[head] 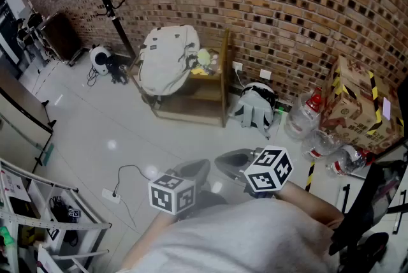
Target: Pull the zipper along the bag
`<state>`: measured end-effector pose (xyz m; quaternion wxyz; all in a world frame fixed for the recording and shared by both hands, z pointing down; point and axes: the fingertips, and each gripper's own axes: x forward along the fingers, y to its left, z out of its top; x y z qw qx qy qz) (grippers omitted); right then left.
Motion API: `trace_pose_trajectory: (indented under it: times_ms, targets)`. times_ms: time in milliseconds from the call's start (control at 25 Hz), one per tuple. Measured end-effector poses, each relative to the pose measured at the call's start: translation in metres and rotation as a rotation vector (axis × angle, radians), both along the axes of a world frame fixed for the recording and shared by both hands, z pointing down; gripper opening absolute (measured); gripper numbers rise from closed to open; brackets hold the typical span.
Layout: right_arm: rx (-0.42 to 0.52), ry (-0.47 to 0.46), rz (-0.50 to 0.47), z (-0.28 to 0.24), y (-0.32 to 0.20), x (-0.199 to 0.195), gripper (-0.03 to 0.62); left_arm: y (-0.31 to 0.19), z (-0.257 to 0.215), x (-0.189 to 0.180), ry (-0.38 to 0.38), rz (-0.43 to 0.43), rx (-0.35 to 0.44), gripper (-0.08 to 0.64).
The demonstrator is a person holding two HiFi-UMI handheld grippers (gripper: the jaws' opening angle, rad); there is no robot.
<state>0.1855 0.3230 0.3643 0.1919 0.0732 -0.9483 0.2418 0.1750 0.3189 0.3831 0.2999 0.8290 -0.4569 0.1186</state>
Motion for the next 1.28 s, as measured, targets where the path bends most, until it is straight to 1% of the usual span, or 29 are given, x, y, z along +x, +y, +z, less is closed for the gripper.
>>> trace_pose_trajectory:
  times_ms: [320,520,720,880,1080,1280]
  targets:
    - [0.005,0.007,-0.011,0.007,-0.032,-0.022,0.001,-0.033,0.006,-0.024,0.012,-0.021,0.016,0.002]
    - [-0.026,-0.012,-0.023,0.014,-0.061,-0.045,0.0,-0.065,0.011,-0.05,0.017,-0.049,0.035,0.002]
    - [-0.035,-0.004,-0.022,0.029,-0.103,-0.075,0.0,-0.1,0.032,-0.081,0.015,-0.052,0.009,0.002]
    - [-0.061,0.013,0.0,0.036,-0.153,-0.112,0.0,-0.153,0.037,-0.121,0.031,-0.041,-0.013,0.002]
    - [-0.085,0.027,0.066,0.037,-0.236,-0.149,0.0,-0.235,0.039,-0.164,0.039,-0.003,-0.031,0.002]
    - [-0.074,0.048,0.115,0.024,-0.318,-0.191,0.0,-0.322,0.025,-0.218,0.043,-0.003,-0.013,0.002]
